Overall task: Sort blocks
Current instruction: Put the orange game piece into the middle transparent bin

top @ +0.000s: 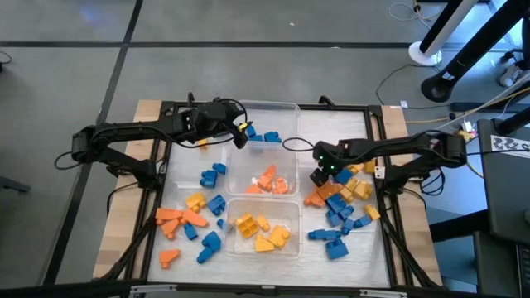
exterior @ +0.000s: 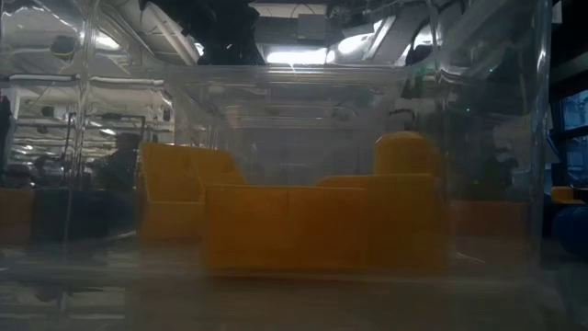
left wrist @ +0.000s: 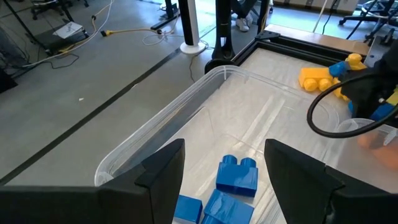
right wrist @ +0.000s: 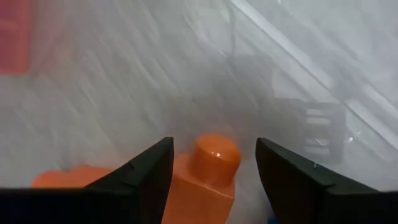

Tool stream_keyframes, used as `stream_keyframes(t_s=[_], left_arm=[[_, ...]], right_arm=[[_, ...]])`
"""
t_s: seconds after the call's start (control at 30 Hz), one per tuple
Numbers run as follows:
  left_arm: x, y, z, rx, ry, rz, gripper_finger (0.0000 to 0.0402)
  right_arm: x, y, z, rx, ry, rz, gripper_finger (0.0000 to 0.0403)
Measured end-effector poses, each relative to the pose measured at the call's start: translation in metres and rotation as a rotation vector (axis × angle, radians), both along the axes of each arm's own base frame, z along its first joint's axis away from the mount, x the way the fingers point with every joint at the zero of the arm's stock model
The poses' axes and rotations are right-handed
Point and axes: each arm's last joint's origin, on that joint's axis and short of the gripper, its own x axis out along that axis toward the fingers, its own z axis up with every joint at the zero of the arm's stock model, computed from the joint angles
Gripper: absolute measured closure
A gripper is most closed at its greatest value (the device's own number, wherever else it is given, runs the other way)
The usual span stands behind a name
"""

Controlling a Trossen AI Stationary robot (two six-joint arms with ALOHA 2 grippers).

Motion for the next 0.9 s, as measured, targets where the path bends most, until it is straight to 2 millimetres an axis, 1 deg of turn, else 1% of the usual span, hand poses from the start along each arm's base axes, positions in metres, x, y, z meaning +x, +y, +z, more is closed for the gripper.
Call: stream_keyframes(t_s=[0.2, 0.3, 0.37, 0.47, 0.73, 0.9], left_arm=[[0.0, 0.0, 0.0, 0.0, 0.0, 0.0, 0.0192], [0.0, 0.0, 0.0, 0.0, 0.0, 0.0, 0.0192], [0.0, 0.0, 0.0, 0.0, 0.0, 0.0, 0.0192], [0.0, 0.0, 0.0, 0.0, 0.0, 0.0, 0.0192], [0.0, 0.0, 0.0, 0.0, 0.0, 0.0, 0.0192], [0.0, 0.0, 0.0, 0.0, 0.0, 0.0, 0.0192]], right_arm=[[0.002, 0.0, -0.009, 0.024, 0.045, 0.004, 0.0174], [0.002, 0.0, -0.011, 0.03, 0.053, 0.006, 0.0174], [0.003, 0.0, -0.011, 0.032, 0.055, 0.006, 0.0182], [0.002, 0.0, -0.012, 0.032, 0.059, 0.005, 0.0209], [0.001, 0.0, -0.012, 0.027, 0.068, 0.003, 0.0311], [0.002, 0.0, -0.012, 0.034, 0.063, 0.006, 0.0352]])
